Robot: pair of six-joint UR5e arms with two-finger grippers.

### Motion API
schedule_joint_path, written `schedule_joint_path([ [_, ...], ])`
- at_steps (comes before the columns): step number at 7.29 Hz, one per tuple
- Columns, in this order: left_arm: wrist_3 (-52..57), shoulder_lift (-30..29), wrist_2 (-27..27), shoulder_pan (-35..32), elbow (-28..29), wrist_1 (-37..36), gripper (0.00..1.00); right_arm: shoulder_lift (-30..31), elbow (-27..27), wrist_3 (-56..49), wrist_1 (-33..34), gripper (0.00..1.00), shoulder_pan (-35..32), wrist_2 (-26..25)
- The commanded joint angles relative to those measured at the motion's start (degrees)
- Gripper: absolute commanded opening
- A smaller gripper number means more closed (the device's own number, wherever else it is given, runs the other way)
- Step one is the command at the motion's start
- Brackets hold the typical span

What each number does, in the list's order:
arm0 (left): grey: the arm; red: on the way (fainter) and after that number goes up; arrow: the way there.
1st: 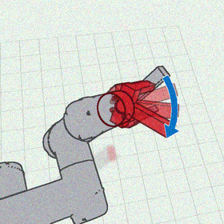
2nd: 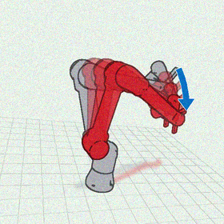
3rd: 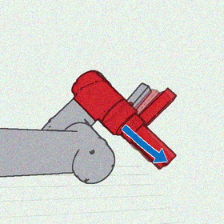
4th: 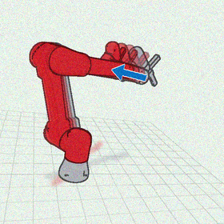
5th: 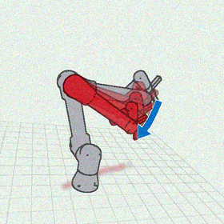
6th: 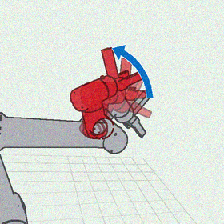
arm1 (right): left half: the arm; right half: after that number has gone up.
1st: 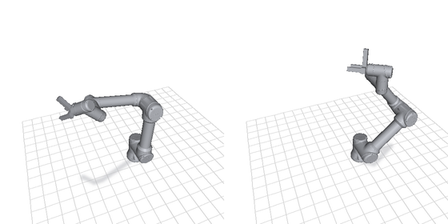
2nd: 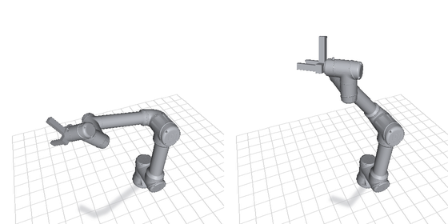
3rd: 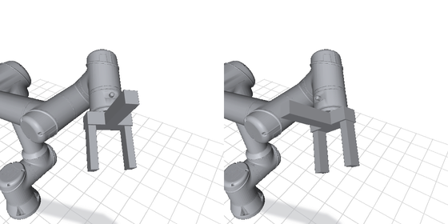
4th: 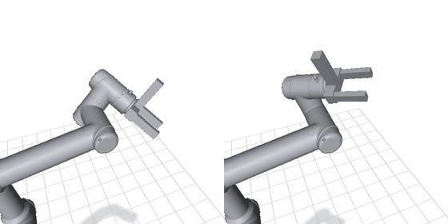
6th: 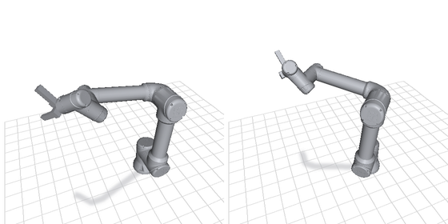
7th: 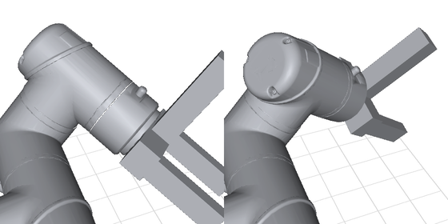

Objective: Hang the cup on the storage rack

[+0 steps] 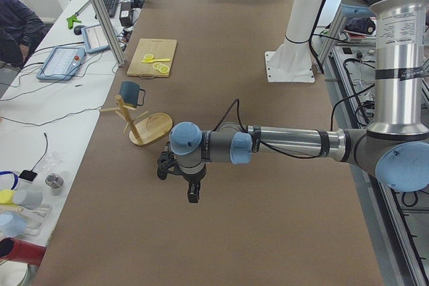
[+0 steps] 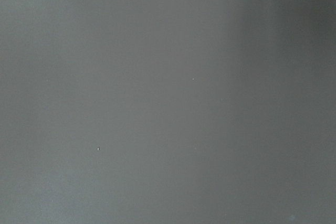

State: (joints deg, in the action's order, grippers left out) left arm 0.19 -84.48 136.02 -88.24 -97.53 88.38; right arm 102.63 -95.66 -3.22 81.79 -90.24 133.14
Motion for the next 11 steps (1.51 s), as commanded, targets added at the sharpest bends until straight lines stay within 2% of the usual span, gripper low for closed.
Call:
schedule_joint_path([
  [1, 0.07, 1.16, 0.03, -0.01, -0.47, 0.04, 0.99, 0.46, -0.75, 0.14, 0.21, 1.00, -0.02, -0.33],
  [3, 0.07, 1.25, 0.03, -0.01, -0.47, 0.04, 0.99, 0.38, -2.50, 0.05, 1.69, 1.00, 0.07, -3.74],
  [5, 0.07, 1.16, 0.03, -0.01, -0.56, 0.13, 0.99, 0.38, -9.24, 0.06, 11.15, 1.00, 0.07, -3.94],
  [11, 0.07, 0.46, 0.03, -0.01, -0.65, 0.13, 0.99, 0.38, -9.98, 0.05, 11.64, 1.00, 0.33, -3.24],
])
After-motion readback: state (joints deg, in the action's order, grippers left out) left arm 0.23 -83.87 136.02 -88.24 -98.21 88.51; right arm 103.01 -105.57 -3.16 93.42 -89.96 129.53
